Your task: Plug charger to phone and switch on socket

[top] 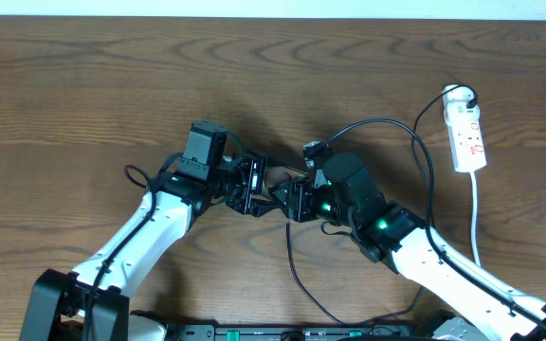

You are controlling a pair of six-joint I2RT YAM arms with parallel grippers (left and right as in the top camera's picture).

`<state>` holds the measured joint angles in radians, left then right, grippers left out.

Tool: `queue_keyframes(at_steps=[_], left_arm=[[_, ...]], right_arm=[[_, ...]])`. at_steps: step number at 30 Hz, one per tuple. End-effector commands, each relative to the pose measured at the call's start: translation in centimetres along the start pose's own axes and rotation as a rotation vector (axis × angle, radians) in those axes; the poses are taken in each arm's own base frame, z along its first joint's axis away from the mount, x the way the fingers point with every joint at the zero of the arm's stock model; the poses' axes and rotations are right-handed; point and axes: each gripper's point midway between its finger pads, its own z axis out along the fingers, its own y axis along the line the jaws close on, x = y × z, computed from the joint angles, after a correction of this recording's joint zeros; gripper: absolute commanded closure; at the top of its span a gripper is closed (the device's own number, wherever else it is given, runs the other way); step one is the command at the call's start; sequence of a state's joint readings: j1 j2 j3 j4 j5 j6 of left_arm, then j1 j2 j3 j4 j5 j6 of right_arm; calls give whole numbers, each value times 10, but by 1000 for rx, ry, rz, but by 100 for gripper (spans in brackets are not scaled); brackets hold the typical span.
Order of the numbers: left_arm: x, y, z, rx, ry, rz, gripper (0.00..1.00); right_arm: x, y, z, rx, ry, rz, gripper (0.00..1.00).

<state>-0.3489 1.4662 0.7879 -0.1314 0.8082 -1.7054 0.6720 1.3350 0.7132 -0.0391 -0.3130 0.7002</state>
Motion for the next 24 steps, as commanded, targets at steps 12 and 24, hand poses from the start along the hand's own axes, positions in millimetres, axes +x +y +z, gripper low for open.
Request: queue_keyframes(at_steps=[12,24], left_arm=[[7,-15,-5,37,-3,31,93],[10,-14,-4,31,5,43,93]], right_arm=[[0,-6,1,49,-4,-4,51],[1,-10,1,67,-4,11,59]])
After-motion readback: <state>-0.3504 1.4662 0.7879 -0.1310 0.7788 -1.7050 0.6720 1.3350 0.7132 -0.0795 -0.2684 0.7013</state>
